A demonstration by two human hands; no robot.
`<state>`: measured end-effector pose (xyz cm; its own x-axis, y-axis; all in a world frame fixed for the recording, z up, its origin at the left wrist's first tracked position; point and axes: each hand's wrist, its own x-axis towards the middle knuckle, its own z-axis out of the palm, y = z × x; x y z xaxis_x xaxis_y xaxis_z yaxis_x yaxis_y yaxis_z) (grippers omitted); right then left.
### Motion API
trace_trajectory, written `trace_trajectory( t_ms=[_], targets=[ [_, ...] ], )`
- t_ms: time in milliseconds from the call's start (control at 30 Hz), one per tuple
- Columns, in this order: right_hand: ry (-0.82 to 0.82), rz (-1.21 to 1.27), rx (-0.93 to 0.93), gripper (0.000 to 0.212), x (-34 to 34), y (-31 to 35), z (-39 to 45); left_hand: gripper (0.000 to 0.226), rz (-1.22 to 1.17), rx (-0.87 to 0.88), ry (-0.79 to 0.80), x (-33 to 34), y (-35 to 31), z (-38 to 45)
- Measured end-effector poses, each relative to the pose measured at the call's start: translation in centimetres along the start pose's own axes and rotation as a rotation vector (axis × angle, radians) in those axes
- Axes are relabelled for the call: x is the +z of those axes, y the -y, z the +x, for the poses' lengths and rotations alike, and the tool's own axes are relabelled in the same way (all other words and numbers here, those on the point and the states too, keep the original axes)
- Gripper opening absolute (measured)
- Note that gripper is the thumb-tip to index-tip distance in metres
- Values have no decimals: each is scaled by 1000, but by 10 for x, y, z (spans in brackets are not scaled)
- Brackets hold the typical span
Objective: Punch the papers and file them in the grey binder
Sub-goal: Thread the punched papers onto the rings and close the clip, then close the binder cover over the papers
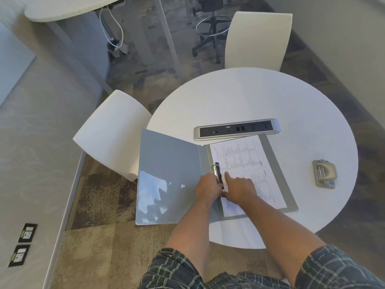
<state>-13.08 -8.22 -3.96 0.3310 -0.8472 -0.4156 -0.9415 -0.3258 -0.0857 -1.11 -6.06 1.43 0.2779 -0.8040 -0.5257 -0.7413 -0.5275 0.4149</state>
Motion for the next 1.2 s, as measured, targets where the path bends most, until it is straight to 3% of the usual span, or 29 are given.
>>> trace_trajectory(
  t_ms=[233, 433, 567, 667, 767, 833, 933, 1067, 1200],
  targets=[
    [58, 64, -139, 96, 10, -7, -14, 12, 157, 145, -158, -27, -3, -11],
    [156, 143, -226, 89, 15, -15, -17, 40, 430, 223, -447, -67, 11, 4],
    [172, 174, -228, 88, 15, -16, -17, 76, 458, 7, -591, -99, 17, 4],
    [179, 181, -229, 88, 15, -16, -17, 103, 369, -213, -535, -124, 18, -2],
    [186, 187, -232, 88, 17, -17, -16, 111, 194, -340, -410, -144, 22, -5],
    [190, 191, -234, 88, 18, -18, -14, 110, 128, -373, -384, -151, 27, -5],
    [199, 193, -234, 86, 18, -19, -14, 100, 79, -359, -474, -158, 28, -7],
    [210, 183, -250, 82, 15, -20, -15, 57, 99, -192, -714, -178, 16, -16],
    [208, 218, -265, 83, 13, -25, -15, 35, 21, -72, -688, -196, -8, -24]
  ],
)
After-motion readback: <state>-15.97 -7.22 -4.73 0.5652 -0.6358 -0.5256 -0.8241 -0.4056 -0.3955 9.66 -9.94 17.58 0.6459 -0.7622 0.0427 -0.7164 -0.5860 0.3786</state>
